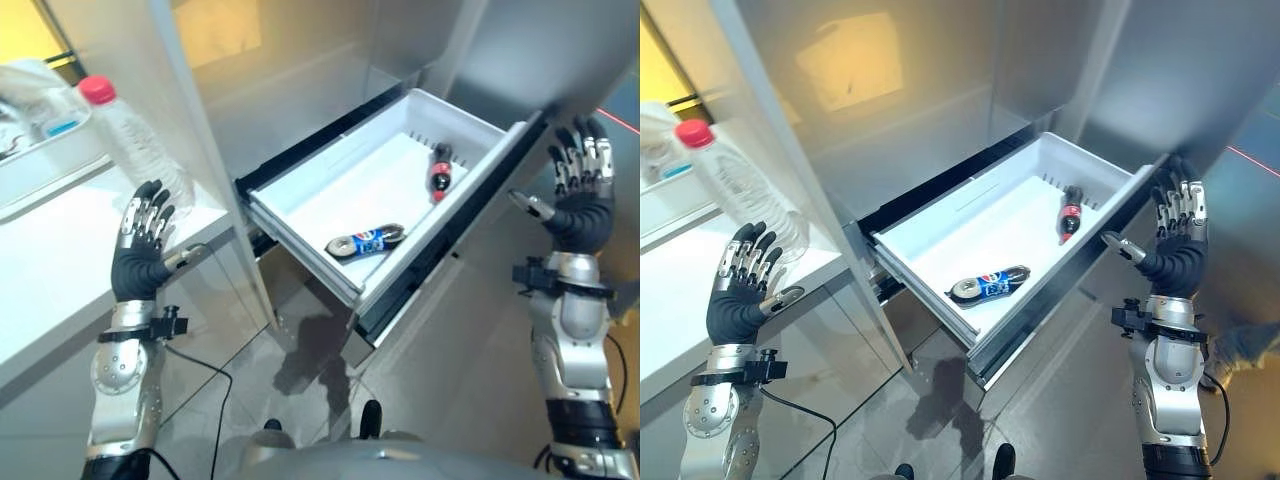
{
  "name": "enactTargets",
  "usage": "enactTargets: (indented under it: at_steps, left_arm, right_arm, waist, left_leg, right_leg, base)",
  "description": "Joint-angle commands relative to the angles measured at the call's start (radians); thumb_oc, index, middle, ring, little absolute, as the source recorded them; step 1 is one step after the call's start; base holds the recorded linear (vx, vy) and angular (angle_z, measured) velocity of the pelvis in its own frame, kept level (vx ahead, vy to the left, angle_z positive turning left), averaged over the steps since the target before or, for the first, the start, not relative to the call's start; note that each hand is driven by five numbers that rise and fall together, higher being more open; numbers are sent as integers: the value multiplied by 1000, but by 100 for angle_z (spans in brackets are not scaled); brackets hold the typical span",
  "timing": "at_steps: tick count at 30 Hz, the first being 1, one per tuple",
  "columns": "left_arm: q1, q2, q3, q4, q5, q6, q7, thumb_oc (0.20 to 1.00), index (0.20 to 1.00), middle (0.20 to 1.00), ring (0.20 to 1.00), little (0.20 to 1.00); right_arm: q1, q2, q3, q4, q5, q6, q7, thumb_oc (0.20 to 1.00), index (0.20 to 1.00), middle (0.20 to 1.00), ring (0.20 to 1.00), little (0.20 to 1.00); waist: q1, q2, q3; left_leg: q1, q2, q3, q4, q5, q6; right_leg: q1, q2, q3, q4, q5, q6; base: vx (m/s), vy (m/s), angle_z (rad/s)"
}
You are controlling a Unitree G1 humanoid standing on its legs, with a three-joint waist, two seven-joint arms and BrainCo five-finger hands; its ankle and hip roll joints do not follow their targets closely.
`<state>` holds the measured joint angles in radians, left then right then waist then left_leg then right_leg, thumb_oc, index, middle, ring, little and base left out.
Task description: Take the drinks into the refrigerator
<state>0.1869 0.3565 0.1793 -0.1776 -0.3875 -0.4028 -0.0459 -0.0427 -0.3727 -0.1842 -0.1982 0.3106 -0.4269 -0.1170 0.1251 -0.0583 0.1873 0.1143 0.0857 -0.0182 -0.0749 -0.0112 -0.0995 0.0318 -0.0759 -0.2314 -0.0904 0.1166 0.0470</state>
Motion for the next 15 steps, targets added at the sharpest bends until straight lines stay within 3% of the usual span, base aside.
enactTargets:
  at_steps: [1, 6, 15]
  left_arm:
    - [-23, 58, 23, -75, -7, -58, 16, 1000, 1000, 1000, 1000, 1000]
    - [-37, 58, 5, -62, -24, -58, 6, 1000, 1000, 1000, 1000, 1000]
    - [-46, 33, 16, -38, 5, -62, 50, 1000, 1000, 1000, 1000, 1000]
  right_arm:
    - [-87, -51, -24, -75, 31, -51, 4, 1000, 1000, 1000, 1000, 1000]
    - [-104, -66, -12, -62, 35, -44, 6, 1000, 1000, 1000, 1000, 1000]
    - [-91, -66, -7, -50, 20, -29, 14, 1000, 1000, 1000, 1000, 1000]
  waist:
    - [22, -14, -5]
    - [31, -5, 2]
    - [33, 11, 4]
  left_leg:
    - [-36, -37, -47, -12, -9, 59]
    - [-49, -38, -86, -12, -1, 62]
    - [-50, -38, -113, -11, 3, 69]
  right_leg:
    - [10, -11, -21, 168, -140, 30]
    - [-2, -23, -54, 204, -156, 26]
    - [-18, -37, -71, 258, -180, 22]
  base:
    - [9, -35, 53]
    - [7, -10, 52]
    - [11, 5, 11]
